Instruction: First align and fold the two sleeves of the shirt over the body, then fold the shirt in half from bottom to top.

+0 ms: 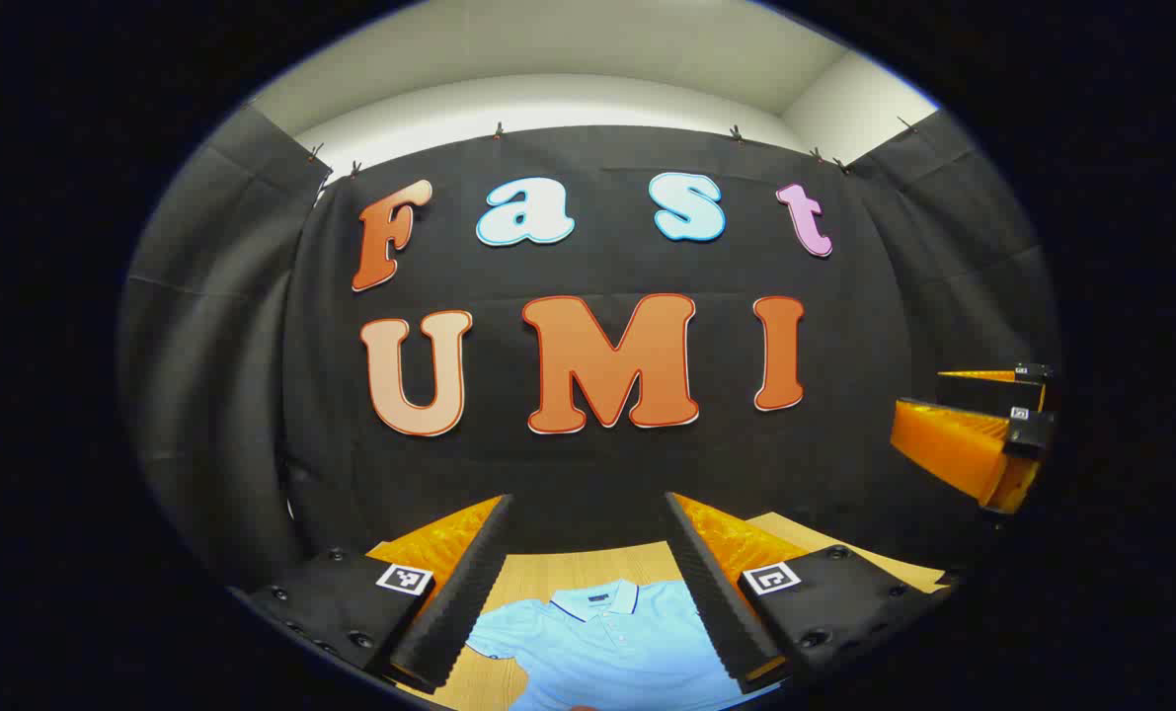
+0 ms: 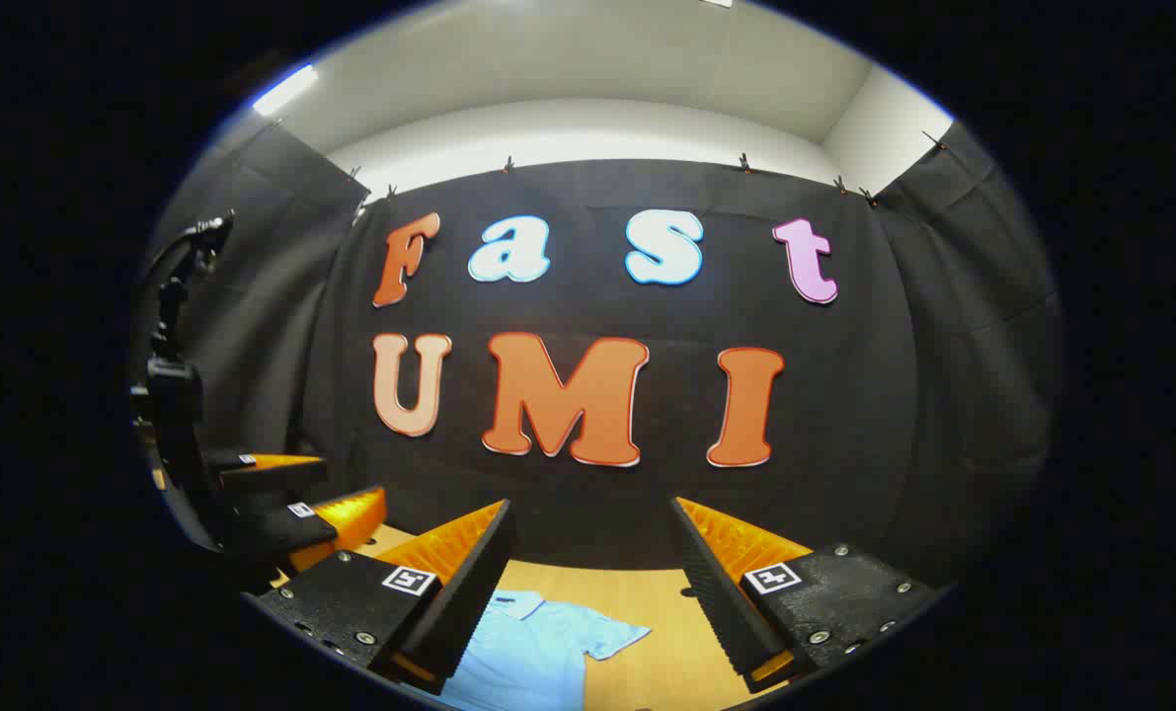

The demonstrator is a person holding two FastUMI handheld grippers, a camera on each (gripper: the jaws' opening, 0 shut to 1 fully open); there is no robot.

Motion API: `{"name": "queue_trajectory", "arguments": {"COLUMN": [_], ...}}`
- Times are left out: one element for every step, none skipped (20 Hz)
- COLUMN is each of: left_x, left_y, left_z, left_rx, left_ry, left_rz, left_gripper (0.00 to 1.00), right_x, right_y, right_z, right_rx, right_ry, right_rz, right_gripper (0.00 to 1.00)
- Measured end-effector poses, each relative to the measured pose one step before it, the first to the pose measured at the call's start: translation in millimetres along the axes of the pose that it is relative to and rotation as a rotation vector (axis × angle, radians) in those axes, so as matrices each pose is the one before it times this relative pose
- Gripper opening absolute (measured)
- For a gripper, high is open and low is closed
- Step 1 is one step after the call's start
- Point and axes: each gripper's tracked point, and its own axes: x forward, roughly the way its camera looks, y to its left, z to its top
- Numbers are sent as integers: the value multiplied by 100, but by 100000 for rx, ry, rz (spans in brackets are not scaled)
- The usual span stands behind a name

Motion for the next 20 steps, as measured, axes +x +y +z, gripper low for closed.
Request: {"name": "queue_trajectory", "arguments": {"left_x": [-61, 30, -27, 30, 107, 26, -46, 37, -4, -24, -87, -23, -97, -107, -67, -12, 28, -89, -100, -301], "left_y": [-191, -199, -42, 41, 106, 144, 354, 292, 479, 432, 328, 566, 313, 366, 318, 274, 268, 351, 309, 303], "left_z": [91, 148, 159, 98, -235, -32, 5, -97, -319, -408, -203, -195, -60, -152, 66, 19, 8, -48, -83, -321], "left_rx": [-169, -156, 345, 833, 848, 558, 226, 28, 143, 251, 442, 961, 685, 706, 931, 1190, 1070, 357, -7, -229], "left_ry": [291, -100, -326, -280, 186, 211, -123, -264, 158, 501, 380, 70, -464, -404, -662, -701, -556, -525, -213, 333], "left_rz": [202, -259, -517, -624, -743, -740, -870, -432, -213, -274, -488, -203, -194, -344, -386, -229, 69, 22, 152, 456], "left_gripper": [99, 99, 99, 100, 99, 100, 99, 100, 99, 100, 99, 99, 99, 100, 99, 100, 99, 99, 99, 99], "right_x": [48, -64, -166, -40, -80, -162, -182, -128, -34, -11, -34, -193, -93, -59, 27, 136, 121, 101, 187, 142], "right_y": [330, 283, 189, 98, 27, 28, 31, 25, -85, -30, -268, -103, 145, 298, 149, 201, 213, 145, 30, -248], "right_z": [226, -115, -364, -625, -741, -739, -688, -442, -478, -518, -575, -978, -837, -627, -431, -195, -107, -18, -141, -270], "right_rx": [294, -552, -1576, -1693, -1200, -171, 810, 897, 282, -519, -608, 264, 925, 1160, 817, 198, -277, -128, -312, -559], "right_ry": [-966, -162, 607, 1505, 2150, 2791, 2503, 1929, 1822, 1849, 2040, 3205, 2725, 2353, 2040, 884, 373, 253, 102, 749], "right_rz": [1320, 1038, 524, -237, -619, -884, -837, -1129, -1237, -1567, -1852, -1636, -597, -354, -551, -460, -354, -35, 271, -418], "right_gripper": [100, 98, 98, 98, 98, 98, 98, 98, 98, 98, 98, 98, 98, 98, 98, 98, 98, 98, 98, 98]}}
